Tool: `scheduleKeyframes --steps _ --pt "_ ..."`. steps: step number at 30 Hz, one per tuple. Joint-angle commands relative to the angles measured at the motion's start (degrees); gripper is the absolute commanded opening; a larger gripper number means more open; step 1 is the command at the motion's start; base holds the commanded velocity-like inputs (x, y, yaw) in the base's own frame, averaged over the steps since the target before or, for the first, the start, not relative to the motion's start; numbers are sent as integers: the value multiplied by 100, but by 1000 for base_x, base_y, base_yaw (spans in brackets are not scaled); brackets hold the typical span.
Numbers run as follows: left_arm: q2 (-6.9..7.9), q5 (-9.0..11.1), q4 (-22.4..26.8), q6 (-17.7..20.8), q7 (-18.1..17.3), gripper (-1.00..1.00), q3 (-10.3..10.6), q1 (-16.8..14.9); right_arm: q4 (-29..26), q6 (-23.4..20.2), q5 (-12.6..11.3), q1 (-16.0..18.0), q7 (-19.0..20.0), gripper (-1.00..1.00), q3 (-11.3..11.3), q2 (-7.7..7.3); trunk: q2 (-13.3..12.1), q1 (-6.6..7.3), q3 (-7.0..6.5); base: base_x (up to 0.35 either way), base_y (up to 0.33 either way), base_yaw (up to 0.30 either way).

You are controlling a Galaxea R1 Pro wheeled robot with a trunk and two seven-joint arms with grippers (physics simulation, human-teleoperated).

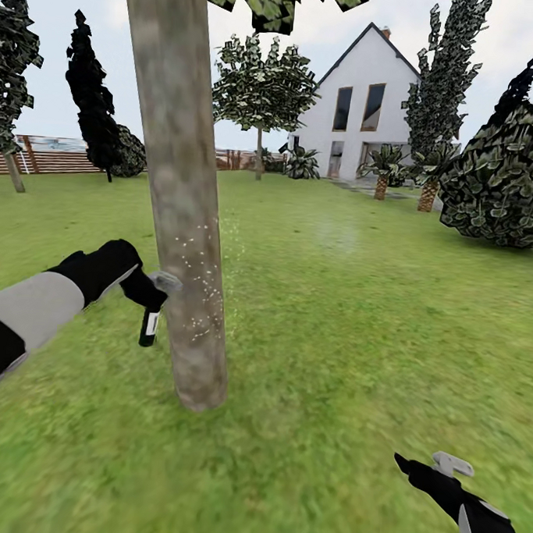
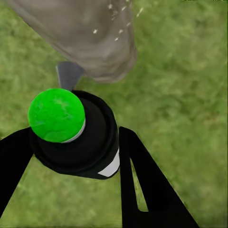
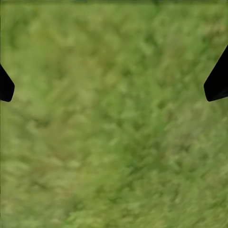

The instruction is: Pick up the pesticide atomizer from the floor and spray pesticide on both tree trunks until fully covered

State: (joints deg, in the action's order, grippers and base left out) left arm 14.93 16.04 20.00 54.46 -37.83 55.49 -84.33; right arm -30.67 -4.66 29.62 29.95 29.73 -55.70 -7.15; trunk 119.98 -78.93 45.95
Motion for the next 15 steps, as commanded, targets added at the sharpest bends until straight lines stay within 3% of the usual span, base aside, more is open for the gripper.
scheduleKeyframes --steps 1,5,11,15 --pt "5 -41 -2 27 -2 -100 -3 -81 0 0 0 -1 1 100 0 1 0 0 0 0 0 0" --pt "9 -102 -5 194 -13 -100 -2 -281 0 0 0 2 0 100 -1 -4 0 0 0 0 0 0" --pt "43 -110 -5 206 -14 -100 -2 -329 0 0 0 1 -2 100 1 -6 0 0 0 -7 1 0" --pt "73 -110 -5 203 -14 -100 4 -329 0 0 0 1 -2 100 -1 -6 0 0 0 -249 54 0"
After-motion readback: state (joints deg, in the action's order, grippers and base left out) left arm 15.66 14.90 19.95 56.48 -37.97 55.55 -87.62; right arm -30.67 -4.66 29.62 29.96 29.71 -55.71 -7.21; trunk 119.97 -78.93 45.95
